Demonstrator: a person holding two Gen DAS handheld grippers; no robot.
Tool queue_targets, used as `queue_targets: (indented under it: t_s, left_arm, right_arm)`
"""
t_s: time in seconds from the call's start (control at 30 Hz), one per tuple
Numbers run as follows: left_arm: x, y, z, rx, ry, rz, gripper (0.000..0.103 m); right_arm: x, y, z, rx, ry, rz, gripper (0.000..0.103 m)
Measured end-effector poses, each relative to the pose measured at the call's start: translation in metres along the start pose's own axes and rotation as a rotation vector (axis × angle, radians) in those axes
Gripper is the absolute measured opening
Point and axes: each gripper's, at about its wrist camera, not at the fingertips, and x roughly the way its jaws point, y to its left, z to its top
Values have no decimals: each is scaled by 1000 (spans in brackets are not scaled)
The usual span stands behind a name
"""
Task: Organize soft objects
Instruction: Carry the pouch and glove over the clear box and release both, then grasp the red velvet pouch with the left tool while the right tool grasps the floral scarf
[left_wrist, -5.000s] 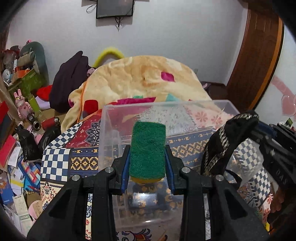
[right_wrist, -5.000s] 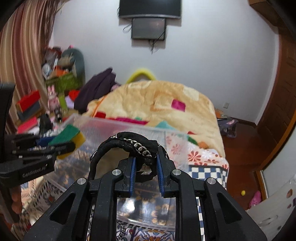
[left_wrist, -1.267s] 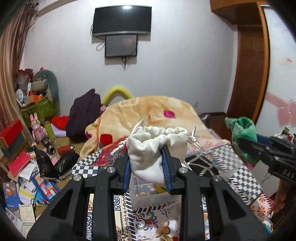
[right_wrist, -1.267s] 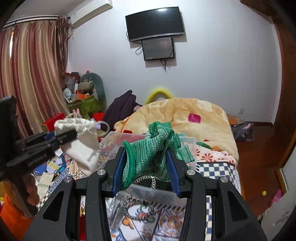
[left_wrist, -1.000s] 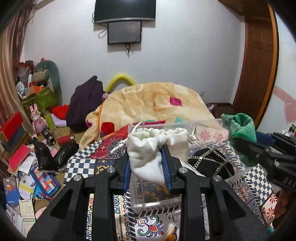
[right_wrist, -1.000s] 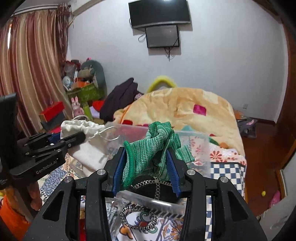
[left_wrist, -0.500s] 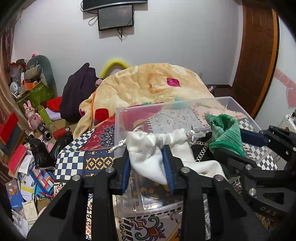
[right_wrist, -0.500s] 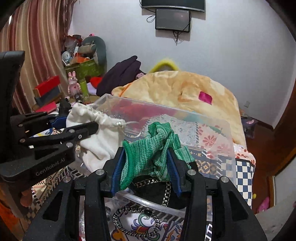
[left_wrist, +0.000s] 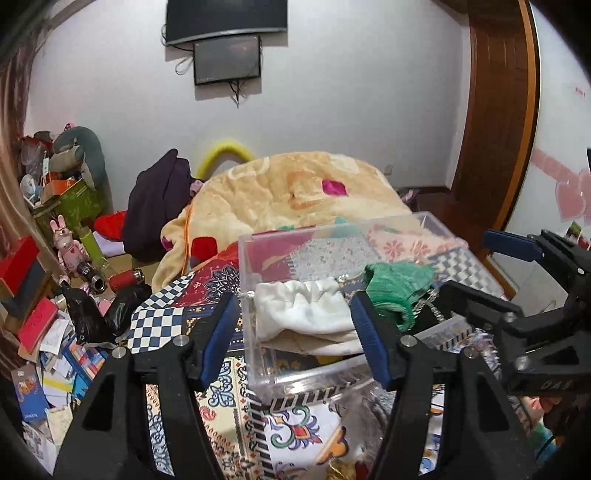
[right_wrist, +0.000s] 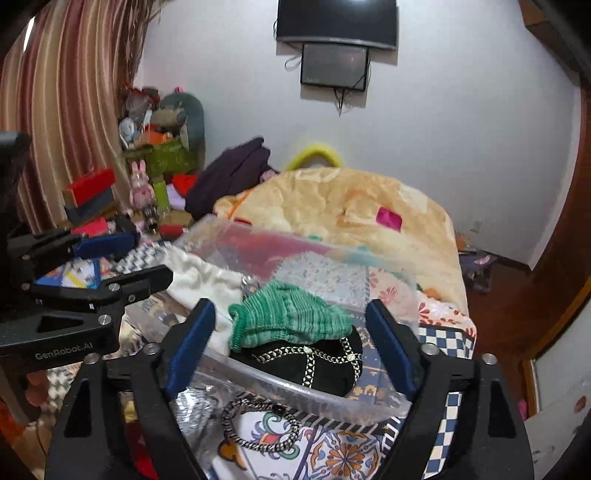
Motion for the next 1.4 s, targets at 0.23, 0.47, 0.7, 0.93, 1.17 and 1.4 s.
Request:
queue_targets:
  t_s: [0.23,0.47,0.7,0.93,1.17,1.4]
  left_arm:
    - [-42,5,0,-23,-62,-28,65]
    - [-73,0,-19,7,-73,-55,75]
    - [-74,-12,-65,22,18,-82,80]
    - [-50,-25,-110,4,176,-128,80]
    - [-30,-29,-134,-13,233,-132,80]
    - [-14,-24,-143,-47,257,-128,54]
  right_arm:
    - [-46,-5,6,31,-104,12,86]
    - [-76,-8,-19,51,-147,-14,102]
    - [-75,-6,-63,80,-41,-7,102]
    - [-59,1,-112,120,104,33,102]
    - [-41,7,-140,148,219,85,102]
    - [-30,21,-149,103,262,98,97]
